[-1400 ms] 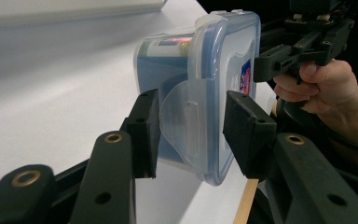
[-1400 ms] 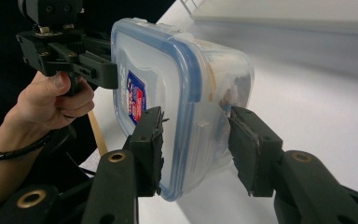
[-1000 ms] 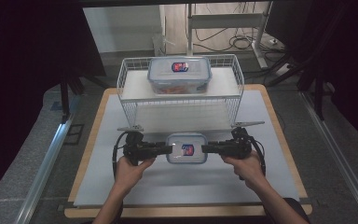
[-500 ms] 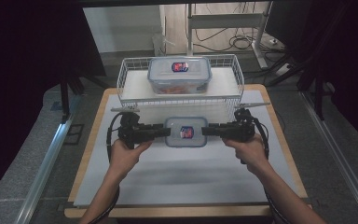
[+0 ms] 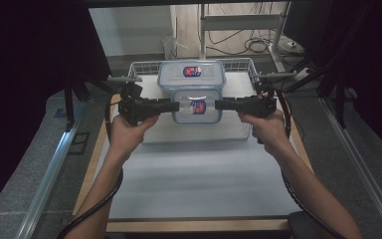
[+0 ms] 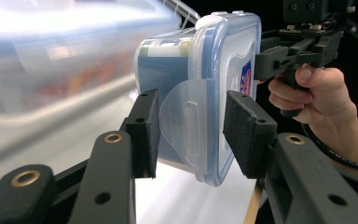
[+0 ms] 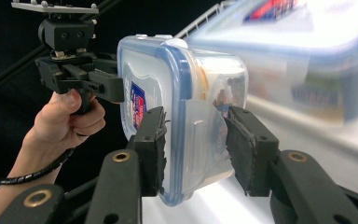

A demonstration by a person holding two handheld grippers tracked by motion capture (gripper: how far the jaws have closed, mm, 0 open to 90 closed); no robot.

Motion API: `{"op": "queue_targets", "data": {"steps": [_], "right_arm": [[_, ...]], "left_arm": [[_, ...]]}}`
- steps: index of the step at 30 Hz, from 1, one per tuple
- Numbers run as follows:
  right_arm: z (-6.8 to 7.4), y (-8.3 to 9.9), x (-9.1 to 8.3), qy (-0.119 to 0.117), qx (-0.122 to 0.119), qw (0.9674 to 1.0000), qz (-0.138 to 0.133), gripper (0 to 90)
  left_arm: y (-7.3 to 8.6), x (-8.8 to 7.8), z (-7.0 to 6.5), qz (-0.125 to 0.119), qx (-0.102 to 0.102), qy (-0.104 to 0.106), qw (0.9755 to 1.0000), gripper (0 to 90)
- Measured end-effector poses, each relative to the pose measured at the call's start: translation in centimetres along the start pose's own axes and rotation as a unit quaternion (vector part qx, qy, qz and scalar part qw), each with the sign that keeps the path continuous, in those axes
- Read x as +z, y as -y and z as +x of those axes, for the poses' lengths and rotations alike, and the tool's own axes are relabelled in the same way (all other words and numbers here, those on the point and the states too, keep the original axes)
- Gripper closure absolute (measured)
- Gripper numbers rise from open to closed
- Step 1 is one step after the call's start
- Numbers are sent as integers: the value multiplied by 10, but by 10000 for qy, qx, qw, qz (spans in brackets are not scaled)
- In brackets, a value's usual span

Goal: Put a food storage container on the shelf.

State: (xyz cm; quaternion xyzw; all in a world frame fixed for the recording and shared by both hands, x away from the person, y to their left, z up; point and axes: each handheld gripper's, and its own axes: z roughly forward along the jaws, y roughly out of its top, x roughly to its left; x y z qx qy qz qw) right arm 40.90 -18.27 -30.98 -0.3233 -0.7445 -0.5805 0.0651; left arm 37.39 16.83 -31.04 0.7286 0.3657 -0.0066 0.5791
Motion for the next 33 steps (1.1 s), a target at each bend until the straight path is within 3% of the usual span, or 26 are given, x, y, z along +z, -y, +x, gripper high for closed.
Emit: {"op": "queue_targets", "data": {"steps": [10,17,23,33], "right_arm": [[-2,-46,8,88,-19,9998,-154,575],[-10,-73,16,173,-4,9996,-229,572],[-18,-84,20,228,34,9994,-265,572],[-36,-82,28,179,364,9989,-239,571]], "left_arm": [[-44,-7,18,-196,-183,26,9996,572],[-65,-5,35,-296,-364,65,9989,573],[-69,1,47,-361,-553,127,9977,573],[-69,10,60,-353,-784,98,9962,571]]}}
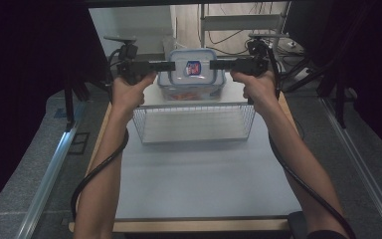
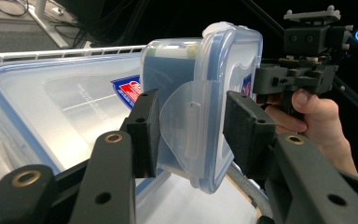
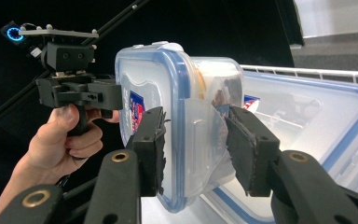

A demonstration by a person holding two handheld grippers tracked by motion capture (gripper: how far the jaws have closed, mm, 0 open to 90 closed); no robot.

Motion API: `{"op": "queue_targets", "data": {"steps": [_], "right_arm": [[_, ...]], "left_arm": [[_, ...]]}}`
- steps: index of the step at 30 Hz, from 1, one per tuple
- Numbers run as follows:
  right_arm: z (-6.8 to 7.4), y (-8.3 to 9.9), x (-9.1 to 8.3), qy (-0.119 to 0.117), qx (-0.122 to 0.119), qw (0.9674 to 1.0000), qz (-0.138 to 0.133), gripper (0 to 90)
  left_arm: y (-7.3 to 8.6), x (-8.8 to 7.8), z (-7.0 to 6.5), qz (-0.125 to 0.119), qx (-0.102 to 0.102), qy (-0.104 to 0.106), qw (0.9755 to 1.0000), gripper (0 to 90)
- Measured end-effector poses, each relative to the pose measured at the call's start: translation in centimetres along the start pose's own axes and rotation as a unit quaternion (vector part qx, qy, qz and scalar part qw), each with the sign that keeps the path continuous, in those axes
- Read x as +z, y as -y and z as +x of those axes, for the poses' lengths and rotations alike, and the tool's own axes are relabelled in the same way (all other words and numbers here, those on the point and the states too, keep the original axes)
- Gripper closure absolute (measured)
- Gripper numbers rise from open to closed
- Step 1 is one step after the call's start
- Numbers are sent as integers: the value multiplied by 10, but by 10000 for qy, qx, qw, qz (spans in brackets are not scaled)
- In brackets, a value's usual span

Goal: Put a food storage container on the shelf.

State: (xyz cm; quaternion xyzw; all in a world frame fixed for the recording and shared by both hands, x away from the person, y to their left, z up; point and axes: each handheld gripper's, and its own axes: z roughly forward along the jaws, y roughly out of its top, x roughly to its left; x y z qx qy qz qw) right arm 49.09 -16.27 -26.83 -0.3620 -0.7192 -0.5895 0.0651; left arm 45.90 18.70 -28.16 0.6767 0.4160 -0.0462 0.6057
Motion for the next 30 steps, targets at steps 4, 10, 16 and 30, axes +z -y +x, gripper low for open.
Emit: {"op": "queue_targets", "data": {"steps": [4,10,16,30], "right_arm": [[-3,0,2,-18,109,9999,-33,569],[-3,-1,4,30,116,9999,-76,556],[2,-2,10,426,-177,9989,-30,486],[8,-2,4,895,-820,9924,-206,494]], "left_arm": [[-1,0,2,-23,-63,-9,10000,570],[0,0,2,-86,23,-153,9998,555],[1,7,-1,45,188,-483,9986,492],[8,-7,-11,-175,573,-572,9966,402]]}}
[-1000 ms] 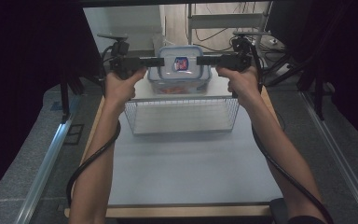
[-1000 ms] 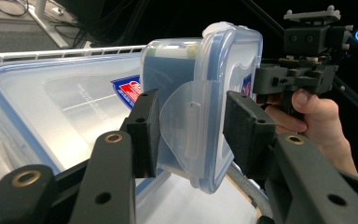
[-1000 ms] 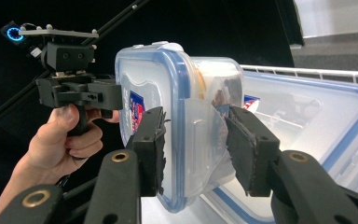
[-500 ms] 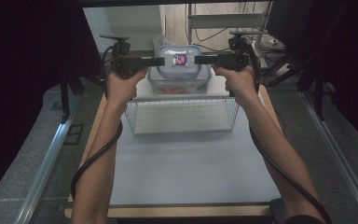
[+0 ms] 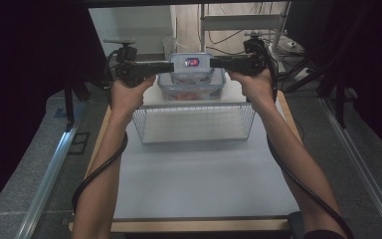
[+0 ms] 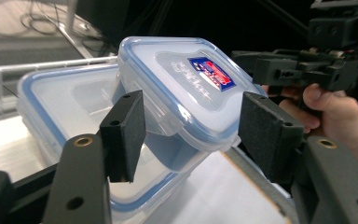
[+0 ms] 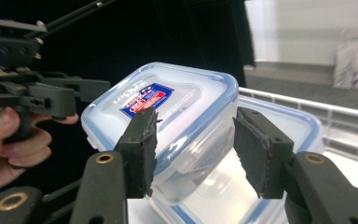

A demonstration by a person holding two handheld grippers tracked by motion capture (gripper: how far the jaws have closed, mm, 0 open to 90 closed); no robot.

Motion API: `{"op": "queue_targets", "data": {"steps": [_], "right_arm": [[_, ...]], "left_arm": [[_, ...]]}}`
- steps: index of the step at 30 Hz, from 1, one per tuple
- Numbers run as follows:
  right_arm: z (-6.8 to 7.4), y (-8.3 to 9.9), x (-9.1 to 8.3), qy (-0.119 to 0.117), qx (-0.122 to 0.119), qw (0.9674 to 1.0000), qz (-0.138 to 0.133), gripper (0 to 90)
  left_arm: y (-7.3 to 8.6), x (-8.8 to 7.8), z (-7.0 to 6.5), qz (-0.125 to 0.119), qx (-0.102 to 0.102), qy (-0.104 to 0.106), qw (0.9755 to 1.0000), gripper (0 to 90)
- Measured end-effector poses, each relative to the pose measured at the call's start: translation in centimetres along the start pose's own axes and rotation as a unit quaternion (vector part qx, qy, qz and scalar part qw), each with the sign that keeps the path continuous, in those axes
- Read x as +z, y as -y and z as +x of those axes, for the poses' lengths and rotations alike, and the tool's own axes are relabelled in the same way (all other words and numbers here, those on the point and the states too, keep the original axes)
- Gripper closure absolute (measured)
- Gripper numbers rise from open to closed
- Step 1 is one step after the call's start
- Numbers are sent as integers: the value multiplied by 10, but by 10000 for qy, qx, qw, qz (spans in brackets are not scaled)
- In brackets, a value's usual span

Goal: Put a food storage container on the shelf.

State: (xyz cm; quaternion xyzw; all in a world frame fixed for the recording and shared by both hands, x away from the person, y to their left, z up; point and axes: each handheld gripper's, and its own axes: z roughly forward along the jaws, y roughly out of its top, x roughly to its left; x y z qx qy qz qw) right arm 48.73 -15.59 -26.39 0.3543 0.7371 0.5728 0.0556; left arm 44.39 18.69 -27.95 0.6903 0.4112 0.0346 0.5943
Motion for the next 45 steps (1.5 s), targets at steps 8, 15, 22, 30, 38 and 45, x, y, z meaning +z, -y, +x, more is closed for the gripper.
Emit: {"op": "queue_targets", "data": {"steps": [8,15,22,30,38,45], "right_arm": [[22,12,-18,200,-729,9971,33,663],[32,31,-16,100,-1065,9940,243,866],[32,37,-2,50,-1108,9931,383,885],[28,38,5,85,-1059,9935,405,887],[28,35,10,153,-1046,9935,424,878],[28,43,7,-28,-1015,9940,416,770]], "left_arm": [[17,-11,-21,-11,725,-315,9969,512],[35,0,-32,259,1156,-538,9915,842],[36,14,-34,318,1232,-639,9898,884],[34,16,-27,285,1081,-658,9916,879],[31,18,-19,240,943,-635,9932,872],[42,15,-30,133,1161,-635,9911,736]]}}
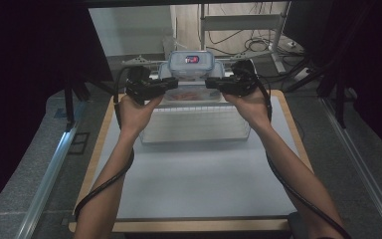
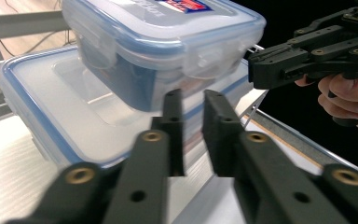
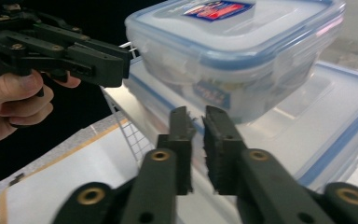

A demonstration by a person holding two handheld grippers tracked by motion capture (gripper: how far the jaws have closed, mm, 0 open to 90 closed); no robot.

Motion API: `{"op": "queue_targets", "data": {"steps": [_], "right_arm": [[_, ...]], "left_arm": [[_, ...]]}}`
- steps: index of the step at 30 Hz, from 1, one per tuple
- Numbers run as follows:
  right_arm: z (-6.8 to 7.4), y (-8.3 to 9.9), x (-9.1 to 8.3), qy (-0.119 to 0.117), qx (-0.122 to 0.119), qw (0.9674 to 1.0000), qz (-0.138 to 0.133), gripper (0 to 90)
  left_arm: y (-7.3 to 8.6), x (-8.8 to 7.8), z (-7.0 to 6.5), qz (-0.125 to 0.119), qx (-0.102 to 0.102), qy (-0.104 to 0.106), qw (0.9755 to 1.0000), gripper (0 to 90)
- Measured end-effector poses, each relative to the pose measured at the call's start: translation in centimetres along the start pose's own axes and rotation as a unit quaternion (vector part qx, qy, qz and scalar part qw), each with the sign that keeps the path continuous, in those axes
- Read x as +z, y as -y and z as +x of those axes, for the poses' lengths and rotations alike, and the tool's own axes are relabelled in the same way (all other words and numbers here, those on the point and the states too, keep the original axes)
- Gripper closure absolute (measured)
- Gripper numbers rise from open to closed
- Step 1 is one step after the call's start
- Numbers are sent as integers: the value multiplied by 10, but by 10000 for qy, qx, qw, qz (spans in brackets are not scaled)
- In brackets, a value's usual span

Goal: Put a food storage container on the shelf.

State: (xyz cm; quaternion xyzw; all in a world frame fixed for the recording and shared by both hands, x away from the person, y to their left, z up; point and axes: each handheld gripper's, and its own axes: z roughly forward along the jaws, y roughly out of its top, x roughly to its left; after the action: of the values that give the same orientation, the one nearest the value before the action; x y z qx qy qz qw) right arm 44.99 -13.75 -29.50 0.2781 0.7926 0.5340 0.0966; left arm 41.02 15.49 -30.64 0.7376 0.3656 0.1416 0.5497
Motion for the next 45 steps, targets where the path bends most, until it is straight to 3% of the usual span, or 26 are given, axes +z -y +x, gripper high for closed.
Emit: {"op": "queue_targets", "data": {"steps": [8,17,22,33,40,45], "right_arm": [[13,14,-12,26,-276,9996,-56,560],[22,36,-18,166,-577,9982,73,405],[24,51,-23,140,-588,9981,109,343],[33,82,-36,121,-712,9970,282,244],[38,103,-42,89,-706,9968,363,187],[37,120,-46,110,-672,9966,472,145]], "left_arm": [[13,-11,-17,-116,389,-124,9991,490],[38,-10,-37,261,835,-212,9959,325],[53,-8,-44,439,931,-256,9944,231],[90,-19,-47,476,735,-155,9960,124],[108,-23,-53,541,719,-155,9958,81],[125,-25,-56,538,536,-131,9970,65]]}}
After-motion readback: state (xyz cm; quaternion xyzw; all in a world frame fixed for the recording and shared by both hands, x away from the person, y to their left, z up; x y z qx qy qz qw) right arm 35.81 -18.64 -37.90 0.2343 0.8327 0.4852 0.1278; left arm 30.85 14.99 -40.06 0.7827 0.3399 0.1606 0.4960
